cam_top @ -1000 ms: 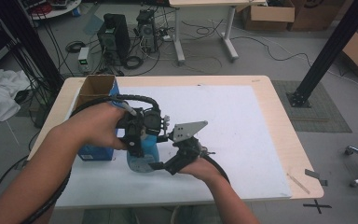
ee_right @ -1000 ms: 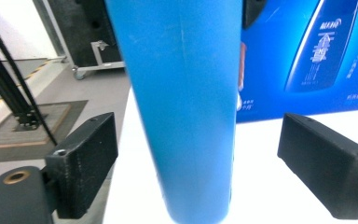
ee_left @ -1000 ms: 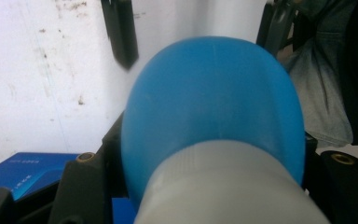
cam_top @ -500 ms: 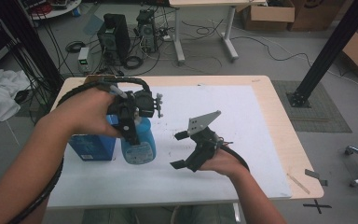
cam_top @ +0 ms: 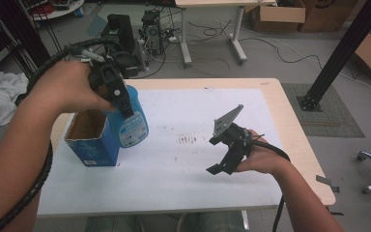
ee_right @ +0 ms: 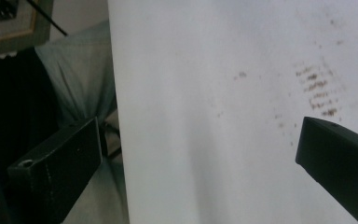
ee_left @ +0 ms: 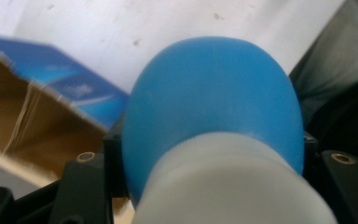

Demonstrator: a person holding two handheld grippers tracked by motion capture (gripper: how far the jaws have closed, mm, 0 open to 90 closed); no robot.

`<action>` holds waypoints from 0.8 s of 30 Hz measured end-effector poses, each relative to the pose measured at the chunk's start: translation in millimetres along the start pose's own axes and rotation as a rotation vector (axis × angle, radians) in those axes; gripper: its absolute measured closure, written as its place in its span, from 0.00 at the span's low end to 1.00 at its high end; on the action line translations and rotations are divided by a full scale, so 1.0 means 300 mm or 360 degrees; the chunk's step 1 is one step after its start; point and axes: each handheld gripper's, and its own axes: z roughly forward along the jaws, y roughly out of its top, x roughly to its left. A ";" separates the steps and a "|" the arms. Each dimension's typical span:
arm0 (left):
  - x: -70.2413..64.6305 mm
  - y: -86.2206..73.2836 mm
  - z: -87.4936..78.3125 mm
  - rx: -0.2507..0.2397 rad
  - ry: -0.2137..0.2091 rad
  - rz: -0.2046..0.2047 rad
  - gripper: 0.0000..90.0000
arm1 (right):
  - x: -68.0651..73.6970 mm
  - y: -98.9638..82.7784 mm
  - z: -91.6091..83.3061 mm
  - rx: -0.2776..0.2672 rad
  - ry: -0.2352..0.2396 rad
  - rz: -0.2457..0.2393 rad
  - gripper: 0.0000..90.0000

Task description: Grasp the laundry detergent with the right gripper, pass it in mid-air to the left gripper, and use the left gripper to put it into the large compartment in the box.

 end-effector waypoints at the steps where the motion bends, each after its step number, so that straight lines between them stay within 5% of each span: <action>1: 0.015 -0.003 -0.014 -0.0004 -0.0004 -0.0071 0.43 | 0.000 -0.003 -0.005 0.0026 -0.0019 -0.0001 0.00; 6: 0.101 -0.033 -0.090 -0.0017 0.0024 -0.0428 0.43 | -0.008 -0.014 -0.030 0.0137 -0.0033 0.0030 0.00; 7: 0.101 -0.033 -0.090 -0.0017 0.0024 -0.0428 0.43 | -0.008 -0.014 -0.030 0.0137 -0.0033 0.0030 0.00; 12: 0.166 -0.077 -0.140 -0.0032 0.0081 -0.0648 0.43 | -0.015 -0.013 -0.039 0.0284 -0.0020 0.0029 0.00; 17: 0.226 -0.128 -0.163 -0.0043 0.0111 -0.0876 0.43 | -0.018 -0.013 -0.048 0.0318 -0.0015 0.0037 0.00; 18: 0.250 -0.148 -0.165 -0.0039 0.0112 -0.0965 0.43 | -0.019 -0.014 -0.049 0.0332 -0.0031 0.0036 0.00; 24: 0.295 -0.189 -0.154 -0.0030 0.0137 -0.1150 0.43 | -0.021 -0.014 -0.048 0.0345 -0.0053 0.0025 0.00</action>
